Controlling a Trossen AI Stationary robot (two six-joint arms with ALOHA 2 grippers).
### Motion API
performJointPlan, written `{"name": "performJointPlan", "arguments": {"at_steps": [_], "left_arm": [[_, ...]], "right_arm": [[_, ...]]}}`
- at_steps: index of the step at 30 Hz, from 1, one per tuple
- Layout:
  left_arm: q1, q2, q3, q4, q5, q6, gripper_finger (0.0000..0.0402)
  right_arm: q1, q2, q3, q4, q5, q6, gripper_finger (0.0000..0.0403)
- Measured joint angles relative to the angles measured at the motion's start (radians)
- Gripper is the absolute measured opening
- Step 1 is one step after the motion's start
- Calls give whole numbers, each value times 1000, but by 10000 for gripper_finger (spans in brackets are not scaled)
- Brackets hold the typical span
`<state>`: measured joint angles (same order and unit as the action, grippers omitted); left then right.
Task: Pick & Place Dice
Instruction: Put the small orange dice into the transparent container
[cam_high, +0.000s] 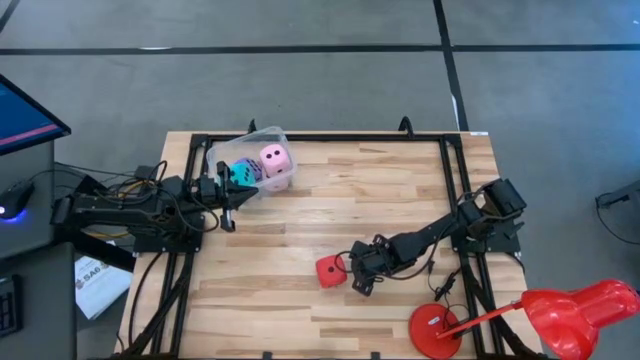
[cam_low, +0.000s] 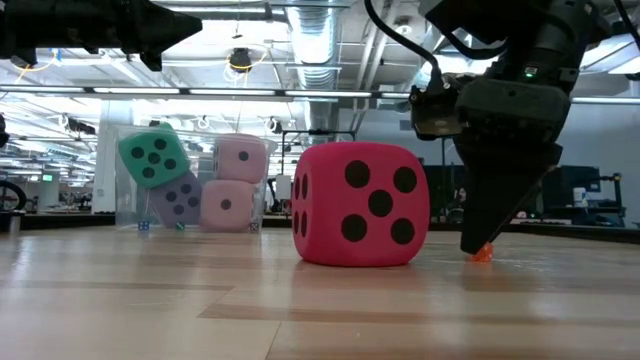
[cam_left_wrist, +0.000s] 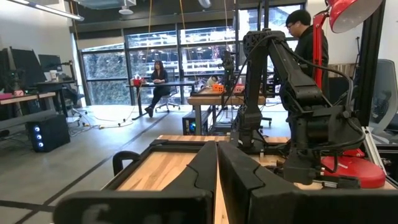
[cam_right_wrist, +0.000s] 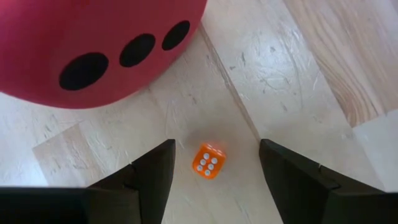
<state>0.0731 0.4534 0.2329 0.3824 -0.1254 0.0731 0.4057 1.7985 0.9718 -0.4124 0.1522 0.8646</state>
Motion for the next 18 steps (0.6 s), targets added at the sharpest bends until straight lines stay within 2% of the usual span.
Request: {"name": "performJointPlan", "arguments": {"at_steps": [6,18], "left_arm": [[0,0,0,0,0,0,6],[0,0,0,0,0,0,6]], "right_arm": [[-1,0,0,-7,-15,0,207],[-8,0,-2,-15,-23,4,92]]}}
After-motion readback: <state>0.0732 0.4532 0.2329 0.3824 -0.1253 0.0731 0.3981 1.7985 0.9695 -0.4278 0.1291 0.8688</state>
